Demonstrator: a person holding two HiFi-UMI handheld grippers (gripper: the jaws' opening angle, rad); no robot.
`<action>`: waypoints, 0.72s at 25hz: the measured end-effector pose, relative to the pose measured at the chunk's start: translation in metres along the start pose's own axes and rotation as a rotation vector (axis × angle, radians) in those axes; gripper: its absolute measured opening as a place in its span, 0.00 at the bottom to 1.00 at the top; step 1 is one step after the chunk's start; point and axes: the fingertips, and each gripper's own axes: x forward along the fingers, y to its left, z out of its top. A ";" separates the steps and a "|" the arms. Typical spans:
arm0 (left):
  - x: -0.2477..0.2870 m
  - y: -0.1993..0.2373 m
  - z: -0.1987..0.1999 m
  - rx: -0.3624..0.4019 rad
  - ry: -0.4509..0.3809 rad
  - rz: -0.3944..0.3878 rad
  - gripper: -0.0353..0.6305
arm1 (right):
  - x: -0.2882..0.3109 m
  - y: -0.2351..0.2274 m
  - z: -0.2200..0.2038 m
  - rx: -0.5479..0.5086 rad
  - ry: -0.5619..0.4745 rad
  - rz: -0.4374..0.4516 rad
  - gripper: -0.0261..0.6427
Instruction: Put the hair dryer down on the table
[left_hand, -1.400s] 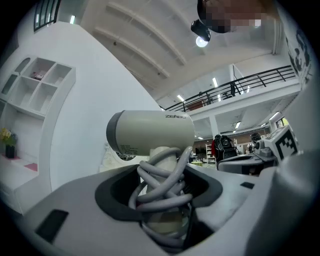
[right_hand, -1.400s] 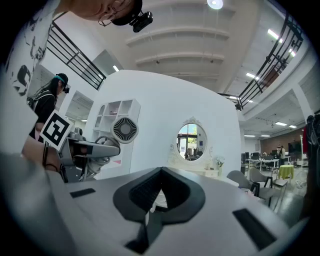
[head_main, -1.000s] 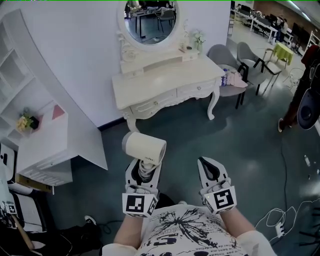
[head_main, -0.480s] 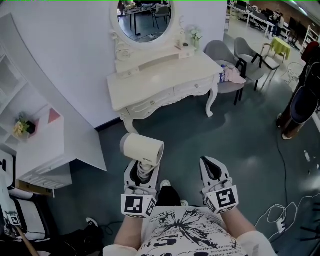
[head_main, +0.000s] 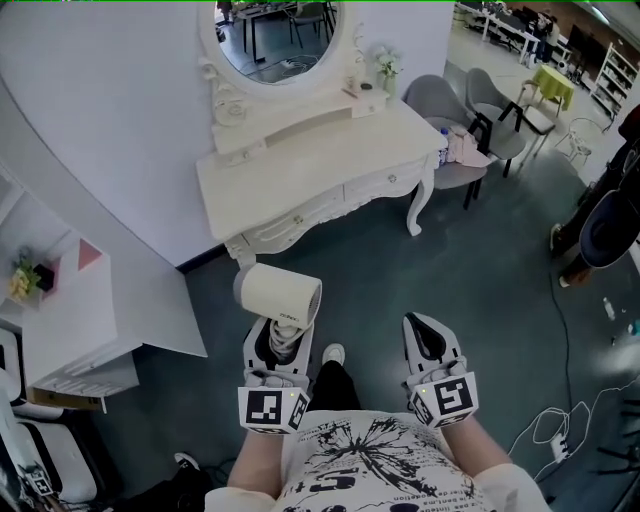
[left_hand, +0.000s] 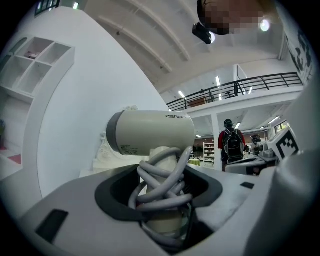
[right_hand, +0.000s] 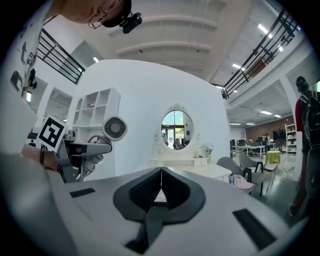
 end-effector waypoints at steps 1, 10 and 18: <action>0.013 0.008 0.001 -0.001 -0.002 -0.006 0.44 | 0.014 -0.004 0.001 0.001 0.002 -0.008 0.07; 0.127 0.089 0.017 0.015 -0.007 -0.078 0.44 | 0.150 -0.030 0.029 0.002 0.000 -0.065 0.07; 0.193 0.148 0.026 0.036 0.003 -0.103 0.44 | 0.241 -0.035 0.046 0.012 0.007 -0.081 0.07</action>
